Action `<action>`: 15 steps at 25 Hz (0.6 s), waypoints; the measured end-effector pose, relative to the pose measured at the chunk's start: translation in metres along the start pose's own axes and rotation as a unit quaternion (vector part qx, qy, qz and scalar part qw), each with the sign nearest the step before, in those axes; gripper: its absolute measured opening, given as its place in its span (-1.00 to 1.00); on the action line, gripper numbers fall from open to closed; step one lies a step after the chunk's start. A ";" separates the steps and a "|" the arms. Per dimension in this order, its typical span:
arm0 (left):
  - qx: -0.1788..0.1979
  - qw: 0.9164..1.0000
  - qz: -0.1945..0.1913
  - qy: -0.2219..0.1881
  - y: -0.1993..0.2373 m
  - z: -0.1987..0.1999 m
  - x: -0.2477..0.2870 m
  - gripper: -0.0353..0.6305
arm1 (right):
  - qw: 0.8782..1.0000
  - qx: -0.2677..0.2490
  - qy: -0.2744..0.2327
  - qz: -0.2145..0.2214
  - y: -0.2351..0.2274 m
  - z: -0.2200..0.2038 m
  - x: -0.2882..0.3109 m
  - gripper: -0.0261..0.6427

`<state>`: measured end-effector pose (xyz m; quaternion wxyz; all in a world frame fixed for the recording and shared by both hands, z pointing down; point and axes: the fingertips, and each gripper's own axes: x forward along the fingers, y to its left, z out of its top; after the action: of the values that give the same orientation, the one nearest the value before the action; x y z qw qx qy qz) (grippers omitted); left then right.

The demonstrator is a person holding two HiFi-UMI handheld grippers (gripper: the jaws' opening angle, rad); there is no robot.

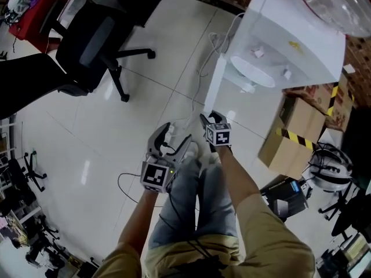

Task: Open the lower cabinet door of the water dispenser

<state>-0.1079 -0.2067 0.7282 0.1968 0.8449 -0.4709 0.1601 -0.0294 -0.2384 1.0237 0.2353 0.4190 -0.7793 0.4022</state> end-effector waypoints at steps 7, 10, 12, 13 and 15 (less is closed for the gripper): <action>0.011 1.000 -0.010 -0.010 -0.012 0.077 -0.054 -0.03 | 0.997 -0.040 -0.057 0.020 0.070 0.083 -0.142 -0.19; 0.006 0.999 -0.015 -0.032 -0.030 0.128 -0.072 -0.03 | 0.990 -0.055 -0.130 0.009 0.093 0.148 -0.237 -0.16; 0.011 0.998 -0.027 -0.053 -0.046 0.167 -0.081 -0.03 | 0.980 -0.066 -0.190 -0.006 0.104 0.198 -0.305 -0.16; 0.015 0.997 -0.032 -0.065 -0.054 0.187 -0.086 -0.03 | 0.973 -0.070 -0.221 -0.015 0.110 0.222 -0.338 -0.16; 0.021 0.995 -0.040 -0.086 -0.067 0.224 -0.098 -0.03 | 0.956 -0.075 -0.283 -0.033 0.120 0.265 -0.404 -0.16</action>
<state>-0.0809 -0.2111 0.4762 0.1437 0.8778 -0.4482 0.0891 0.0788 -0.2299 0.5381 0.0491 0.5223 -0.8276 0.1997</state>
